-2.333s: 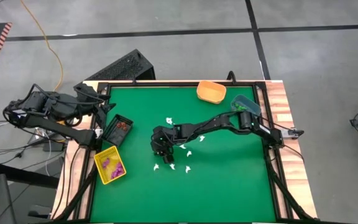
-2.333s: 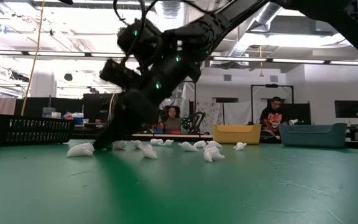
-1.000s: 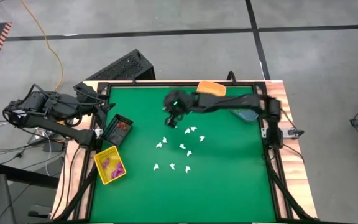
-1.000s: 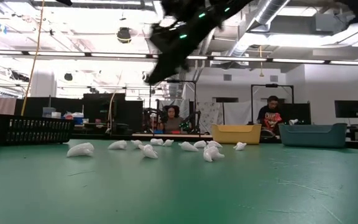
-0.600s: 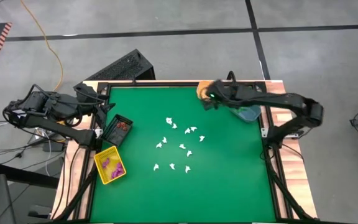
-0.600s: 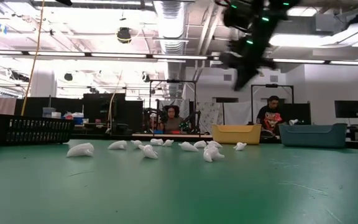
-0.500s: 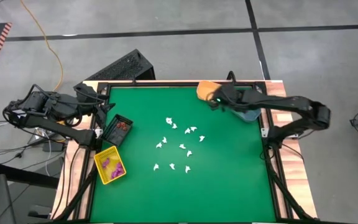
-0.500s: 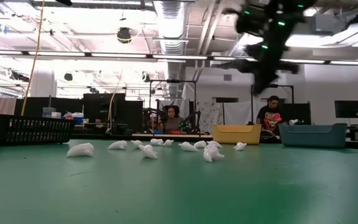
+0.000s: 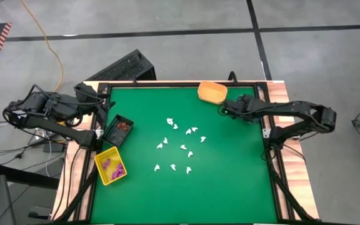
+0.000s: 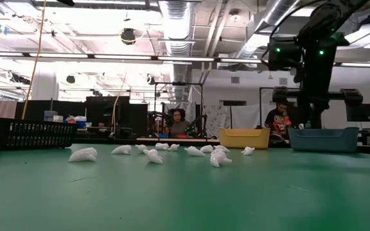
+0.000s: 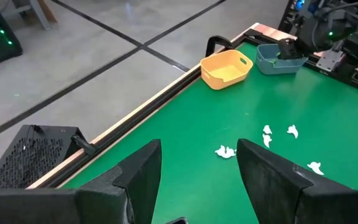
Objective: Sort Halloween decoration
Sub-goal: Put the green skeleton toy into the gray bin, then put the white ghost toy into the light orange bin
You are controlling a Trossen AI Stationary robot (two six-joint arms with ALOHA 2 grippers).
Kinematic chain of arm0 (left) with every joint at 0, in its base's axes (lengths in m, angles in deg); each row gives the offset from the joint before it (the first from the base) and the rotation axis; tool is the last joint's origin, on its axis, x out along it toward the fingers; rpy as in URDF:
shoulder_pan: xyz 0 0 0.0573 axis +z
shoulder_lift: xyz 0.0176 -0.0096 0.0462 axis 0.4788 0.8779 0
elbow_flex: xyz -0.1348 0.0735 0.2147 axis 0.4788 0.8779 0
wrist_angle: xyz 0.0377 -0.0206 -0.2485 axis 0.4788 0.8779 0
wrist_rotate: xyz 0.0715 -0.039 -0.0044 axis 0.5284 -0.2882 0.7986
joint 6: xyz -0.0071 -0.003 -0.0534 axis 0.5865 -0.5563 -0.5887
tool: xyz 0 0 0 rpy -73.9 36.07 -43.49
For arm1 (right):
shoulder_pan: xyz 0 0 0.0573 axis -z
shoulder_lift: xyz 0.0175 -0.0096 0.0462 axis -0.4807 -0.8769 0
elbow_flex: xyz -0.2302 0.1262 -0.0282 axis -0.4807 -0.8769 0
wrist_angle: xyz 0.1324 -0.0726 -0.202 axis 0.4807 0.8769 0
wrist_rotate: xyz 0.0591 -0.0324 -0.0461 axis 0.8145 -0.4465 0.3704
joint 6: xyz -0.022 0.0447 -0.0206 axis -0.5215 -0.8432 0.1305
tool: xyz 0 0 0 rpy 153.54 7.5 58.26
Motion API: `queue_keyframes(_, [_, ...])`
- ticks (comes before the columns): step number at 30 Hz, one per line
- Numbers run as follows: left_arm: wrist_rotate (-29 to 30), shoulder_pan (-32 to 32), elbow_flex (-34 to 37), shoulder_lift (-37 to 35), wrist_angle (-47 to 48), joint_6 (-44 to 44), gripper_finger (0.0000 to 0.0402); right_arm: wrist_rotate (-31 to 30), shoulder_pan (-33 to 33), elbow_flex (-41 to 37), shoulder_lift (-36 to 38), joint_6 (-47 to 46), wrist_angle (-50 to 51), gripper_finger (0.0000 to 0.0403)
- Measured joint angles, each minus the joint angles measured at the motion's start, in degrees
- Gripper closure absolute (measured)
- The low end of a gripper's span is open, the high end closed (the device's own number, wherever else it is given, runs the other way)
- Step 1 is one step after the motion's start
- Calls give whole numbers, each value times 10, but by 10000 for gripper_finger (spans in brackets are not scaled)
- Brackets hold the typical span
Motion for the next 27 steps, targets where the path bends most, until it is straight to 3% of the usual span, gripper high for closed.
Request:
queue_keyframes(6, [0, 0, 0, 0, 0, -6, 202, -22, 16, -3, -4, -34, 5, 353])
queue_keyframes(19, [0, 0, 0, 0, 0, 3, 202, -22, 14, -3, -1, 51, -45, 191])
queue_keyframes(27, [0, 0, 0, 0, 1, 3, 202, -19, -74, -1, 20, 180, -173, 173])
